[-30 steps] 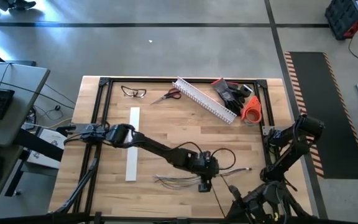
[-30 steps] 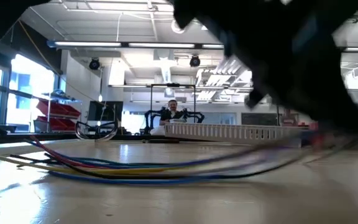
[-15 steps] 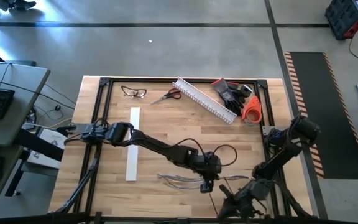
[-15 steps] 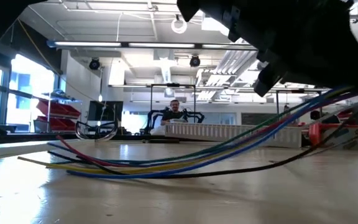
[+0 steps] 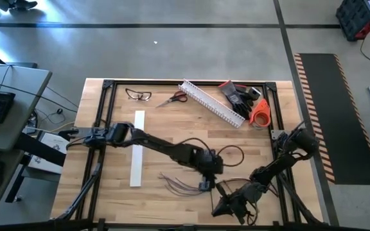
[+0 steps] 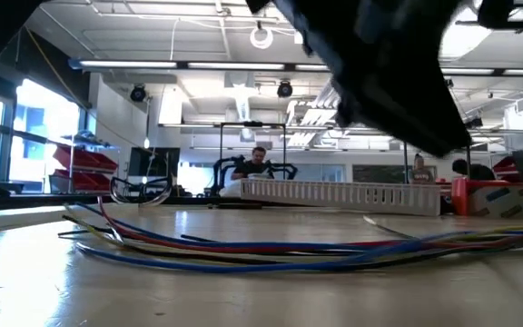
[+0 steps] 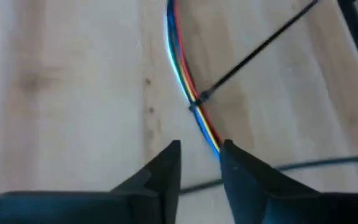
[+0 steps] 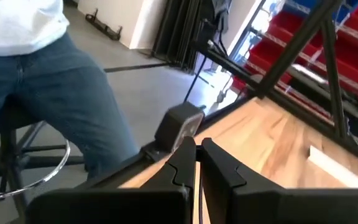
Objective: Ziptie cables
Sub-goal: Wrap the black zip tie on the cable wires
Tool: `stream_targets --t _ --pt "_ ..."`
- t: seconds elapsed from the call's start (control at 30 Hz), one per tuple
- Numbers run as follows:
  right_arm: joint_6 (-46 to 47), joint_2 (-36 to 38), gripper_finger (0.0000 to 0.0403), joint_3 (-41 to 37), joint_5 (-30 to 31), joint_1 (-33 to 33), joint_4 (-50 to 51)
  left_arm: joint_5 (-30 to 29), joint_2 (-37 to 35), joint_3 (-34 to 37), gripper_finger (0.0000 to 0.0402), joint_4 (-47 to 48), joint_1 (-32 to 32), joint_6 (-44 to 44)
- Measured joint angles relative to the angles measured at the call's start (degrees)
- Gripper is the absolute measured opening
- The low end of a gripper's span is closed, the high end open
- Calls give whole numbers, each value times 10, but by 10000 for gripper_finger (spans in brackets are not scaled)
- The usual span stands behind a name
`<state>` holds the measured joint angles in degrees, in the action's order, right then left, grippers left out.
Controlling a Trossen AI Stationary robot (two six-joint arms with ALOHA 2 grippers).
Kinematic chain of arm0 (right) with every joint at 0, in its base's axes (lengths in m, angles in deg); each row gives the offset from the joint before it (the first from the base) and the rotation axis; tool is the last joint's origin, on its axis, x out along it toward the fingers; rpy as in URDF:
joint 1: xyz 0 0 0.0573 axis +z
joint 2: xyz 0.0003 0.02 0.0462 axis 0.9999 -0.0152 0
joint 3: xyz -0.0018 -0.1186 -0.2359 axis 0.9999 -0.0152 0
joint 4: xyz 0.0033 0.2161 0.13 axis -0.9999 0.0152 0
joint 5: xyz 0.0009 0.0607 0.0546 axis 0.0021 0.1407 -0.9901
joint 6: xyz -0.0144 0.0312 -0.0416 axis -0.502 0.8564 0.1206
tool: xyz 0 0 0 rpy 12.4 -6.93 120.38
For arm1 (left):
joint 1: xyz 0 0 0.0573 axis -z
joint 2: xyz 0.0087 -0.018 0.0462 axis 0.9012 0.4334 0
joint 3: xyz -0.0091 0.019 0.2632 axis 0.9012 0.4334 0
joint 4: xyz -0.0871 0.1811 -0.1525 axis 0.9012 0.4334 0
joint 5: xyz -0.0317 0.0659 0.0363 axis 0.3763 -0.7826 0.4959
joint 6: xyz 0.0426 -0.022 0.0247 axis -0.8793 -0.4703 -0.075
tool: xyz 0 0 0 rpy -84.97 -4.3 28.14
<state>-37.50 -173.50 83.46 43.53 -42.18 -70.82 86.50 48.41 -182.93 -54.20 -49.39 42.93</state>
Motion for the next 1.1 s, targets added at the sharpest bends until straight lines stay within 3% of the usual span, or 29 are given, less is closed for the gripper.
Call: stream_targets --t 0.2,0.33,0.63,0.8,0.87,0.93,1.0,1.1 --pt "14 -17 0 -1 -5 -12 -25 -6 -52 8 118 47 48 -95" --pt "2 -17 0 -10 -7 -12 -60 -23 -54 48 114 -2 96 -124" --pt "27 -16 0 -77 -7 -12 -201 -235 -53 217 116 -330 147 -139" --pt "31 -16 0 -78 -7 -12 -201 -288 -53 230 124 -305 132 -171" --pt "30 -16 0 -78 -7 -12 -200 -284 -53 231 120 -299 113 -160" --pt "32 -16 0 -78 -7 -12 -201 -232 -53 230 107 -306 85 -135" --pt "33 -16 0 -78 -7 -12 -201 -189 -49 229 82 -309 59 -106" --pt "44 -16 0 -78 -7 -12 -200 -182 -37 229 38 -303 33 -91"
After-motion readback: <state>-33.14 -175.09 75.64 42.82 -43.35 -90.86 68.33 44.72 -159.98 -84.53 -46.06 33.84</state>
